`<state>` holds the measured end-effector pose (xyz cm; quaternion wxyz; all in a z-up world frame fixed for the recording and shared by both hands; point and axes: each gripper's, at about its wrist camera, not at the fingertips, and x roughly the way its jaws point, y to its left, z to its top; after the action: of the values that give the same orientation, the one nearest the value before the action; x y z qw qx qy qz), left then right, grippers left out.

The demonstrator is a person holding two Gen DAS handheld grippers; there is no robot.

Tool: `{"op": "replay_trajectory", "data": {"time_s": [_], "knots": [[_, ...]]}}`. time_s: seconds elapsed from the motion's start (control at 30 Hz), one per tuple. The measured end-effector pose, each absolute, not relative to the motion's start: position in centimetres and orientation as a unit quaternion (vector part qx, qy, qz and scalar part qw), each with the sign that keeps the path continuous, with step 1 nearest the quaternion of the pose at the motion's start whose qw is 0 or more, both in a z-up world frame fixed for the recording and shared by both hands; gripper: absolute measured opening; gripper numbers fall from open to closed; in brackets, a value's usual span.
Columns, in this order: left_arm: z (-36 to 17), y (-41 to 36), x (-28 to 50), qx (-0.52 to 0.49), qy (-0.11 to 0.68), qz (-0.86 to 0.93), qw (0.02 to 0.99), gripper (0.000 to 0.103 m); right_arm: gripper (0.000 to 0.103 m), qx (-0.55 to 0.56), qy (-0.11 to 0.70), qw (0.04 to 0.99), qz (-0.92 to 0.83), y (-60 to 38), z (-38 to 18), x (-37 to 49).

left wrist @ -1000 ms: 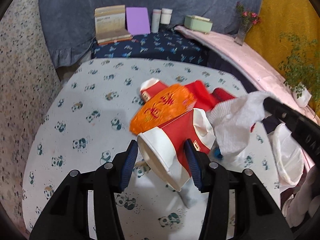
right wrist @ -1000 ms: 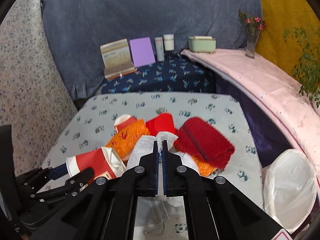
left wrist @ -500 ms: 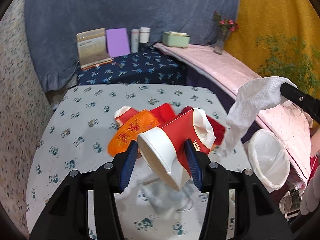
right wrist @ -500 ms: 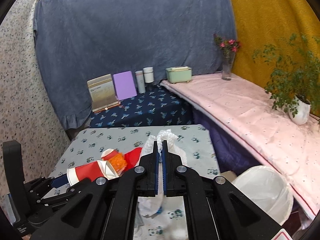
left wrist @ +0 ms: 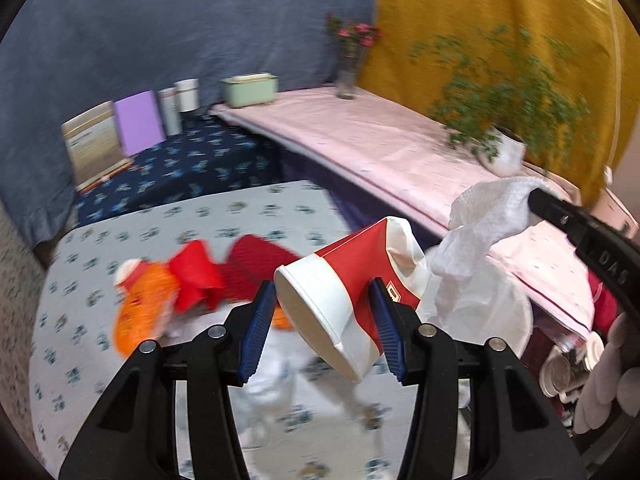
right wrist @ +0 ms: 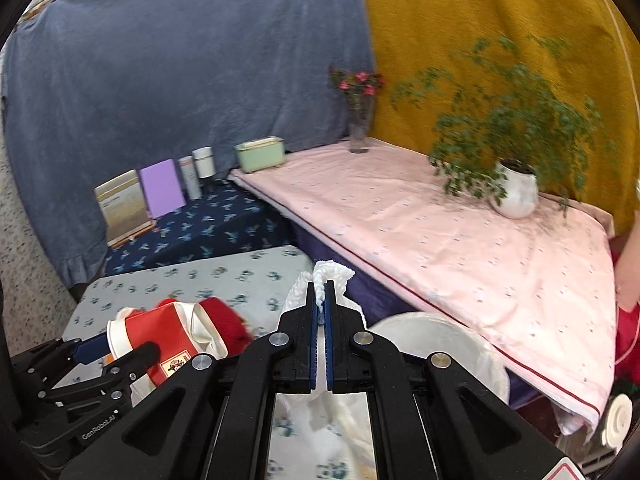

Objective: Collect trash
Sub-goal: 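Carry the cup in the left tool while the right tool carries the paper to the white bin, then open the left tool over the bin while the right tool opens too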

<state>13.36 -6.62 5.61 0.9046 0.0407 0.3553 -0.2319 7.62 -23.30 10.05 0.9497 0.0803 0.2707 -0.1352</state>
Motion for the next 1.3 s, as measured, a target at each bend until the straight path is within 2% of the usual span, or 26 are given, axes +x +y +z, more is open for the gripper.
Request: {"op": "replay_trajectory", "data": {"time_s": [0.5, 0.57, 0.6, 0.7, 0.77, 0.83, 1.0, 1.13, 1.3], "knots": [[2.7, -20.1, 12.6, 0.100, 0.370, -0.331, 0.862, 0.048, 0.003, 0.126, 0.315, 0.913, -0.227, -33.1, 5.0, 4.9], [2.4, -20.9, 12.7, 0.103, 0.370, -0.334, 0.861, 0.053, 0.004, 0.130, 0.315, 0.911, -0.234, -33.7, 4.7, 4.7], [2.4, -21.2, 12.6, 0.105, 0.370, -0.333, 0.861, 0.063, 0.006, 0.131, 0.314, 0.910, -0.236, -34.0, 4.7, 4.6], [2.4, -21.6, 12.6, 0.106, 0.362, -0.336, 0.863, 0.068, 0.011, 0.133, 0.313, 0.909, -0.242, -34.5, 4.6, 4.3], [2.4, -21.8, 12.5, 0.106, 0.362, -0.334, 0.864, 0.076, 0.024, 0.133, 0.311, 0.909, -0.245, -34.6, 4.7, 4.2], [2.5, -21.6, 12.7, 0.104, 0.361, -0.329, 0.866, 0.083, 0.031, 0.132, 0.308, 0.909, -0.249, -34.5, 4.8, 4.1], [2.6, -20.7, 13.1, 0.100, 0.361, -0.316, 0.872, 0.086, 0.035, 0.131, 0.306, 0.911, -0.244, -34.0, 5.1, 4.0], [2.7, -19.6, 13.6, 0.091, 0.364, -0.305, 0.875, 0.087, 0.042, 0.127, 0.300, 0.914, -0.240, -33.4, 5.6, 4.1], [2.8, -18.0, 14.0, 0.082, 0.366, -0.290, 0.881, 0.087, 0.044, 0.124, 0.297, 0.918, -0.231, -32.2, 6.1, 4.4]]}}
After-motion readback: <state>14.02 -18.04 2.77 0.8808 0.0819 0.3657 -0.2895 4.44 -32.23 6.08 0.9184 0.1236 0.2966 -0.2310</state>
